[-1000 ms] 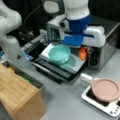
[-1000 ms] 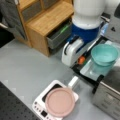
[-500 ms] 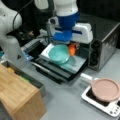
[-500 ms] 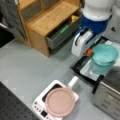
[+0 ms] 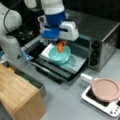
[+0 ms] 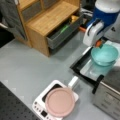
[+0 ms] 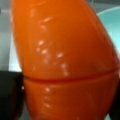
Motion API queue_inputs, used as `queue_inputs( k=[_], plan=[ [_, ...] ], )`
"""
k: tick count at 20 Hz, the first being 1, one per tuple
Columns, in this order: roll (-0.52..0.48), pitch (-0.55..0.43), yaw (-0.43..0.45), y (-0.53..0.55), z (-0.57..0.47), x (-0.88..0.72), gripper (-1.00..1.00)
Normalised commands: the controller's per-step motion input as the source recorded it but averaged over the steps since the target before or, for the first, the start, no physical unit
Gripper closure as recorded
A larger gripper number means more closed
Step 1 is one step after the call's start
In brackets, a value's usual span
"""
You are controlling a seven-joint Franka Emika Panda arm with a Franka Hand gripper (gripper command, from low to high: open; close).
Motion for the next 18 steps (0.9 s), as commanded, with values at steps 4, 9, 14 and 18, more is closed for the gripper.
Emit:
queue_inputs(
  k=[4,9,14,18],
  plan=[
    [0.162,-0.165,-0.047,-0.01,-0.21,-0.32,1.00],
    [0.175,-0.077,0.031,0.07,-0.22,-0.28,1.00],
    [0.194,-0.015,0.080,0.22,-0.27,-0.22,1.00],
    [0.125,-0.095,0.022,0.26,-0.26,-0.14,1.00]
  ],
)
